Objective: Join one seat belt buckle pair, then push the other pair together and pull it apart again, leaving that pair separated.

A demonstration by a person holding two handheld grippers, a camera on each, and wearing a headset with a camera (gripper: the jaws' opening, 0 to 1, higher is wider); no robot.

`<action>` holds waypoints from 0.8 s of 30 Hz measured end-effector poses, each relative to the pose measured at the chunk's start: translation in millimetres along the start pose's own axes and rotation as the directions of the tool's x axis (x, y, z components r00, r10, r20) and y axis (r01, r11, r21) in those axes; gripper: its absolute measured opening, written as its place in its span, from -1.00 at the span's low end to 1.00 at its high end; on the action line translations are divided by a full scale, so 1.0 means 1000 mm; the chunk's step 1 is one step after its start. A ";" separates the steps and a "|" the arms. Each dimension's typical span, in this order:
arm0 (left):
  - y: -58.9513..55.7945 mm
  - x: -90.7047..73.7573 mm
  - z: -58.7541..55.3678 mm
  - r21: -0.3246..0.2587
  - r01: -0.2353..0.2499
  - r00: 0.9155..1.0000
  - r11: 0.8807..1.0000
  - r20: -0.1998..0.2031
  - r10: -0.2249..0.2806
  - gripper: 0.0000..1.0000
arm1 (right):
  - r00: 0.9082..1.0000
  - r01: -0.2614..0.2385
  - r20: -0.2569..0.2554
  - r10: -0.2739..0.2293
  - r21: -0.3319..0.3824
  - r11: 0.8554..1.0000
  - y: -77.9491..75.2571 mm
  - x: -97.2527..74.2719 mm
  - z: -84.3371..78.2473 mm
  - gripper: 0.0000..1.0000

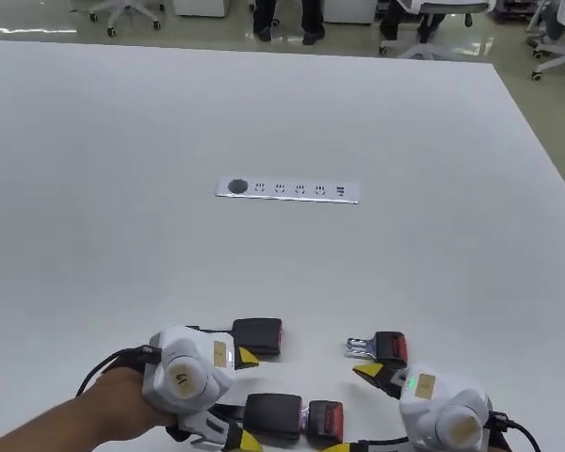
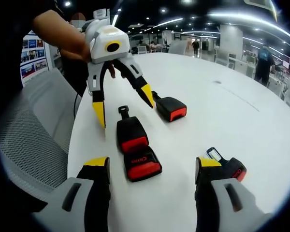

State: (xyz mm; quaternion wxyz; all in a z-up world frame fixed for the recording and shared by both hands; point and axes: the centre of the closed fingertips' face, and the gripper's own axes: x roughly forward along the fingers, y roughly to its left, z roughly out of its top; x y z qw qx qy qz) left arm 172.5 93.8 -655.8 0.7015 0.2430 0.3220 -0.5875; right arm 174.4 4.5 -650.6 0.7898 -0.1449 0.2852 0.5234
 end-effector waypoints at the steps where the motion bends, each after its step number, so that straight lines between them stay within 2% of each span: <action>1: 0.001 -0.002 0.000 -0.004 -0.006 1.000 1.000 0.003 0.006 0.32 | 1.000 0.007 0.007 -0.007 -0.004 1.000 -0.002 -0.002 0.002 0.43; 8: 0.012 -0.017 0.000 -0.027 -0.054 0.998 0.998 0.019 0.054 0.37 | 0.999 0.038 0.030 -0.038 0.003 0.999 -0.022 -0.014 0.011 0.50; 11: 0.020 -0.023 -0.001 -0.043 -0.073 0.997 0.996 0.016 0.074 0.52 | 0.998 0.050 0.038 -0.050 0.003 0.999 -0.037 -0.015 0.006 0.51; 15: 0.027 -0.029 -0.001 -0.063 -0.089 0.996 0.994 0.021 0.090 0.54 | 0.997 0.063 0.037 -0.063 0.005 0.998 -0.046 -0.019 0.007 0.53; 17: 0.031 -0.031 0.001 -0.062 -0.097 0.995 0.993 0.025 0.099 0.56 | 0.997 0.066 0.033 -0.066 0.003 0.998 -0.056 -0.022 0.006 0.55; 24: 0.057 -0.038 0.004 -0.072 -0.129 0.991 0.989 0.033 0.131 0.58 | 0.998 0.057 0.024 -0.057 0.007 0.998 -0.074 -0.027 0.003 0.63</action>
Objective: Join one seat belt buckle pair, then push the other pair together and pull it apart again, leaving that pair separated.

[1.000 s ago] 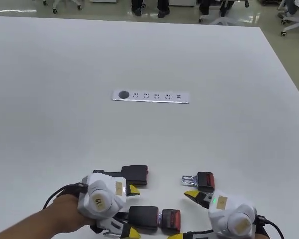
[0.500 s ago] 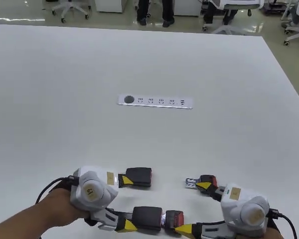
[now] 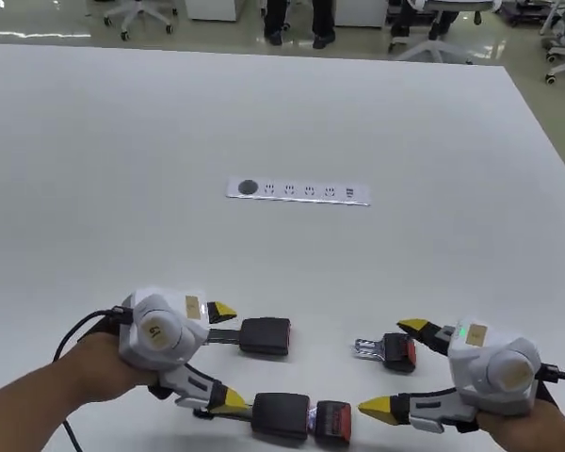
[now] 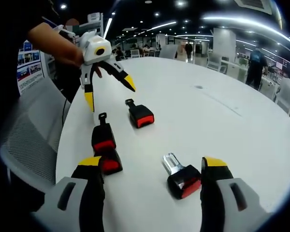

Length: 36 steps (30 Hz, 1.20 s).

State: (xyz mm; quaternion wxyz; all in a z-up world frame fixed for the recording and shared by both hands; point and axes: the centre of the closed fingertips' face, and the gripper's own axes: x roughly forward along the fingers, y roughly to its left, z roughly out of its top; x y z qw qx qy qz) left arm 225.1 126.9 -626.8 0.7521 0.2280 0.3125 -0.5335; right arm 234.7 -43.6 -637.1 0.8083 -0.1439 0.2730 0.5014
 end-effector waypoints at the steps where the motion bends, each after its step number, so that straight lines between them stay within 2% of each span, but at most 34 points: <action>1: 0.003 0.000 0.001 -0.003 -0.002 1.000 1.000 0.002 0.002 0.58 | 1.000 -0.001 -0.002 0.001 0.001 1.000 -0.003 0.000 -0.001 0.63; 6: 0.014 -0.001 0.006 -0.003 -0.011 1.000 1.000 0.001 0.011 0.58 | 1.000 -0.015 -0.017 0.015 0.005 1.000 -0.016 -0.001 -0.004 0.65; 9: 0.021 -0.001 0.008 -0.006 -0.016 1.000 1.000 0.007 0.016 0.58 | 0.999 -0.041 -0.028 0.041 0.007 0.999 -0.016 0.000 -0.004 0.68; 16: 0.035 0.006 0.005 0.008 -0.010 1.000 1.000 0.002 0.010 0.57 | 0.997 -0.071 -0.041 0.071 0.004 0.997 -0.031 0.002 -0.004 0.69; 18: 0.036 0.010 0.005 0.007 0.002 1.000 1.000 0.003 -0.002 0.57 | 0.995 -0.083 -0.050 0.083 0.003 0.997 -0.036 0.003 -0.006 0.68; 21: 0.037 0.016 0.001 0.017 0.018 1.000 1.000 -0.012 -0.017 0.57 | 0.992 -0.105 -0.073 0.105 -0.005 0.994 -0.034 0.005 -0.010 0.65; 23: 0.035 0.019 0.002 0.031 0.031 0.999 0.999 -0.012 -0.030 0.54 | 0.990 -0.112 -0.084 0.111 -0.007 0.994 -0.035 0.006 -0.013 0.64; 26: 0.038 0.028 -0.003 0.039 0.050 0.999 0.998 -0.022 -0.049 0.51 | 0.986 -0.131 -0.103 0.131 0.006 0.991 -0.040 0.012 -0.024 0.62; 36: 0.039 0.050 -0.014 0.041 0.095 0.995 0.995 -0.048 -0.093 0.43 | 0.975 -0.155 -0.157 0.155 0.012 0.988 -0.042 0.018 -0.043 0.49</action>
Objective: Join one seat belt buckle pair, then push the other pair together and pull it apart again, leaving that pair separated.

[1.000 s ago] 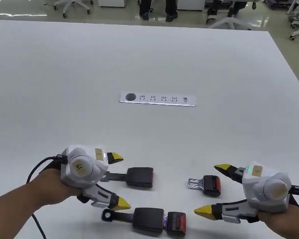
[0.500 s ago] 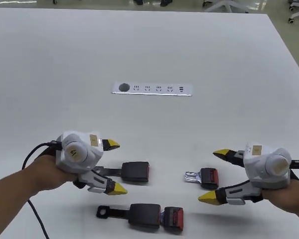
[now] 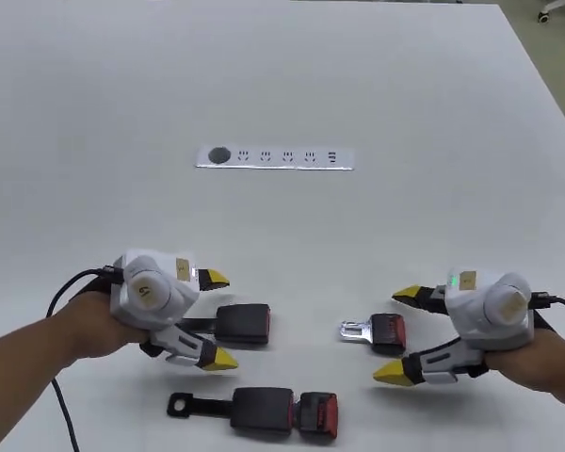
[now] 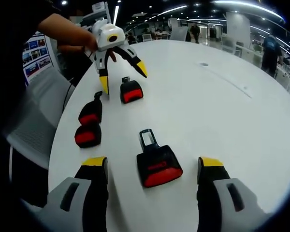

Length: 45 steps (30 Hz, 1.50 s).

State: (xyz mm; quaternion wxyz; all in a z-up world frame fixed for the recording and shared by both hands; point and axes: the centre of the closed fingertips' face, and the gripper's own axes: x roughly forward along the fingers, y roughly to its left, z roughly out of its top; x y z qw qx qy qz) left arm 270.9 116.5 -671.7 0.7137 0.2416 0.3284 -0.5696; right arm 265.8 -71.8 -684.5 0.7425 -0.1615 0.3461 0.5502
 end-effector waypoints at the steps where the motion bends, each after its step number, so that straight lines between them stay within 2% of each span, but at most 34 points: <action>1: 0.000 0.001 -0.001 -0.001 0.005 1.000 1.000 -0.004 -0.005 0.41 | 1.000 -0.002 -0.004 0.002 0.000 1.000 0.000 0.001 -0.001 0.48; 4: -0.002 0.006 -0.006 -0.004 0.016 1.000 1.000 -0.016 -0.016 0.37 | 1.000 -0.016 -0.023 0.016 -0.018 1.000 0.003 0.003 -0.005 0.42; 9: -0.004 0.012 -0.014 0.024 0.035 0.998 0.999 -0.046 -0.034 0.21 | 1.000 -0.026 -0.015 0.025 -0.041 0.999 0.004 0.000 0.000 0.32; 10: -0.003 0.013 -0.010 0.043 0.031 0.999 0.999 -0.025 -0.030 0.20 | 1.000 -0.028 -0.016 0.027 -0.056 0.998 0.003 0.000 0.000 0.27; 11: -0.003 0.012 -0.013 0.022 0.026 0.999 0.999 -0.036 -0.025 0.17 | 0.999 -0.028 -0.018 0.027 -0.069 0.997 0.002 0.000 0.000 0.23; 12: 0.000 0.013 -0.011 0.044 0.018 0.999 0.999 -0.031 -0.017 0.13 | 0.999 -0.026 -0.027 0.024 -0.085 0.996 0.001 -0.002 -0.001 0.18; 13: -0.001 0.014 -0.011 0.036 0.027 0.999 0.999 -0.031 -0.026 0.13 | 0.999 -0.029 -0.030 0.027 -0.094 0.995 0.002 -0.003 -0.002 0.10; 16: -0.002 0.015 -0.010 0.059 0.041 0.999 0.997 -0.027 -0.039 0.05 | 0.999 -0.035 -0.033 0.032 -0.087 0.996 0.004 -0.007 -0.001 -0.05; 20: -0.005 0.015 -0.009 0.070 0.052 0.998 0.996 -0.024 -0.051 -0.12 | 0.998 -0.040 -0.046 0.036 -0.098 0.994 0.004 -0.013 -0.003 -0.16; 22: -0.002 0.015 -0.008 0.060 0.045 0.999 0.997 -0.024 -0.043 -0.21 | 0.998 -0.038 -0.050 0.033 -0.102 0.994 0.003 -0.015 -0.004 -0.25; 23: 0.006 0.014 -0.009 0.069 0.018 0.999 0.997 -0.029 -0.016 -0.28 | 0.998 -0.037 -0.052 0.032 -0.103 0.994 0.003 -0.016 -0.004 -0.30; 24: 0.002 0.016 -0.009 0.080 0.034 0.999 0.996 -0.028 -0.031 -0.30 | 0.998 -0.031 -0.060 0.025 -0.104 0.994 0.001 -0.017 -0.004 -0.33; 33: -0.002 0.018 -0.011 0.103 0.058 0.998 0.993 -0.041 -0.054 -0.32 | 0.996 -0.054 -0.073 0.045 -0.131 0.990 -0.003 -0.016 -0.003 -0.35; 40: -0.008 0.017 -0.007 0.125 0.082 0.995 0.989 -0.063 -0.075 -0.32 | 0.994 -0.067 -0.096 0.053 -0.149 0.987 -0.004 -0.013 -0.003 -0.36; 45: -0.008 0.017 -0.006 0.123 0.085 0.994 0.989 -0.074 -0.076 -0.32 | 0.993 -0.067 -0.110 0.051 -0.146 0.987 -0.007 -0.010 -0.006 -0.36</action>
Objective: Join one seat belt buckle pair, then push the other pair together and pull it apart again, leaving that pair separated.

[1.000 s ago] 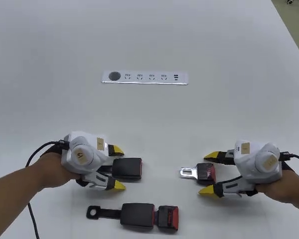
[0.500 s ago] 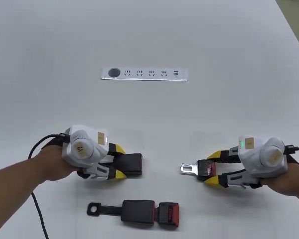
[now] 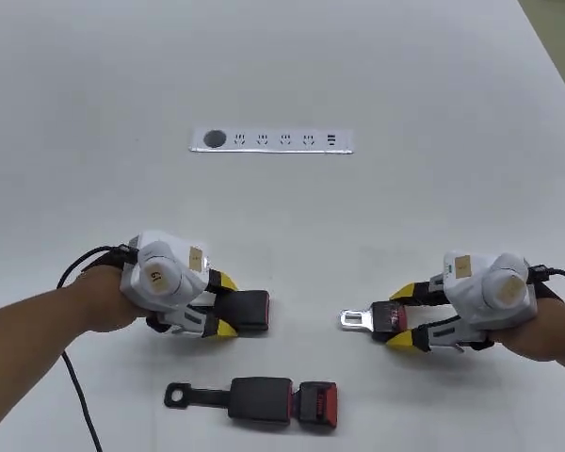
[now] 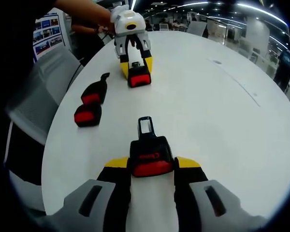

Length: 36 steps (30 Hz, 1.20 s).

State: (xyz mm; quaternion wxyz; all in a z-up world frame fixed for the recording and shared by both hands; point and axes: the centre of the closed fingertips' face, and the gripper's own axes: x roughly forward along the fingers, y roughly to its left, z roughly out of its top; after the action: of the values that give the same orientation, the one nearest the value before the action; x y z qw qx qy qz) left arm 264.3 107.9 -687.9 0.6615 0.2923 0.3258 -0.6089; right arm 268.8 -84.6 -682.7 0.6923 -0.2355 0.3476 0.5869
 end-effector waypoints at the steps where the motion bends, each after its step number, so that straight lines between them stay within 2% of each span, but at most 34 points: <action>1: 0.000 0.000 0.000 -0.001 0.000 1.000 1.000 -0.001 0.000 -0.32 | 1.000 -0.001 0.001 0.001 0.000 1.000 0.001 0.001 0.001 -0.36; 8: -0.001 -0.001 0.003 0.005 0.006 1.000 1.000 -0.021 -0.006 -0.32 | 1.000 -0.016 0.009 0.016 -0.017 1.000 0.005 0.016 0.014 -0.36; 18: 0.002 -0.001 0.001 0.008 0.015 0.999 1.000 -0.043 -0.014 -0.32 | 1.000 -0.005 0.015 0.005 -0.019 1.000 0.008 0.032 0.029 -0.36; 26: 0.004 0.000 0.002 0.010 0.021 0.998 1.000 -0.059 -0.020 -0.32 | 0.999 -0.012 0.031 0.013 -0.027 1.000 0.013 0.053 0.042 -0.36; 36: 0.006 -0.001 -0.001 0.013 0.025 0.997 1.000 -0.077 -0.024 -0.33 | 0.998 -0.013 0.063 0.015 -0.027 1.000 0.015 0.070 0.062 -0.36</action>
State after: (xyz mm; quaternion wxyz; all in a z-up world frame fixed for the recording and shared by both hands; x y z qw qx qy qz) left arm 270.6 109.8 -687.7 0.6390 0.3162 0.3503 -0.6074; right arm 271.8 8.9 -694.4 0.6957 -0.2234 0.3194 0.6033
